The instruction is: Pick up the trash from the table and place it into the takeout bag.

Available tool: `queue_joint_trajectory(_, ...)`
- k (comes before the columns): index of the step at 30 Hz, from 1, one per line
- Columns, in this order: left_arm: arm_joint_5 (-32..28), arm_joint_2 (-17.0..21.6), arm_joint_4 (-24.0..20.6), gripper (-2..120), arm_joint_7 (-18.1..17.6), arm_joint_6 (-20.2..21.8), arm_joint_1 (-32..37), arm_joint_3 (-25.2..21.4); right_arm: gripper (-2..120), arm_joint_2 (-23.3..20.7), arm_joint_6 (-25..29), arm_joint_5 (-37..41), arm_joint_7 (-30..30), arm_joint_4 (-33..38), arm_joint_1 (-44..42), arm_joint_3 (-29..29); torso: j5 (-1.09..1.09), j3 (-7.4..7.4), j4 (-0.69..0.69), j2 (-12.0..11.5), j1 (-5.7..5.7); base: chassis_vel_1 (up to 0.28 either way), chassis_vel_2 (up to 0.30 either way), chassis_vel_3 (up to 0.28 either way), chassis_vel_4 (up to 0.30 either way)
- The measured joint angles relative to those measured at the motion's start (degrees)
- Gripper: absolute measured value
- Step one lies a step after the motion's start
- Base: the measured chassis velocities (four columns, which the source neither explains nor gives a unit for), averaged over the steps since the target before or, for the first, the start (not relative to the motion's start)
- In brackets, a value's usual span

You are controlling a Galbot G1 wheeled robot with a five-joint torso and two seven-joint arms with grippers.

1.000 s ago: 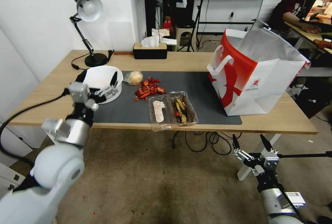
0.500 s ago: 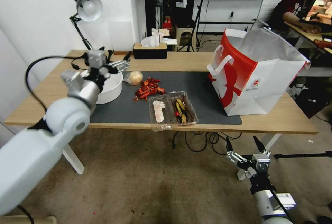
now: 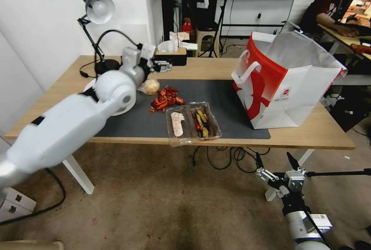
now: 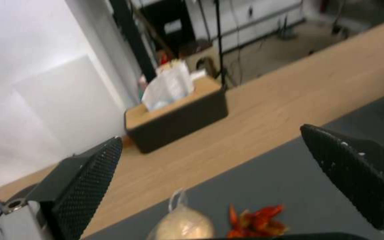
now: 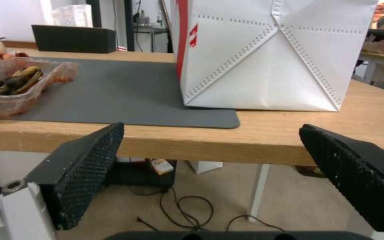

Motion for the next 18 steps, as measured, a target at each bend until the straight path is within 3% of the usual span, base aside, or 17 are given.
queue_joint_trajectory(7, -1.3, -4.7, 7.8, 100, -0.5, 5.6, -3.9, 4.8, 100, -0.1, 0.1, 0.9, 0.0, -0.6, 0.2, 0.7, 0.01, 0.00, 0.00, 0.0, 0.00, 0.000, 0.000, 0.000, 0.000)
queue_joint_trajectory(18, -1.5, -9.0, 16.9, 100, 1.5, 8.9, -5.0, 7.1, 100, -0.2, 0.6, 1.9, 0.0, -0.7, -0.8, 2.0, 0.00, 0.00, 0.01, 0.0, -0.01, 0.000, 0.000, 0.000, 0.000)
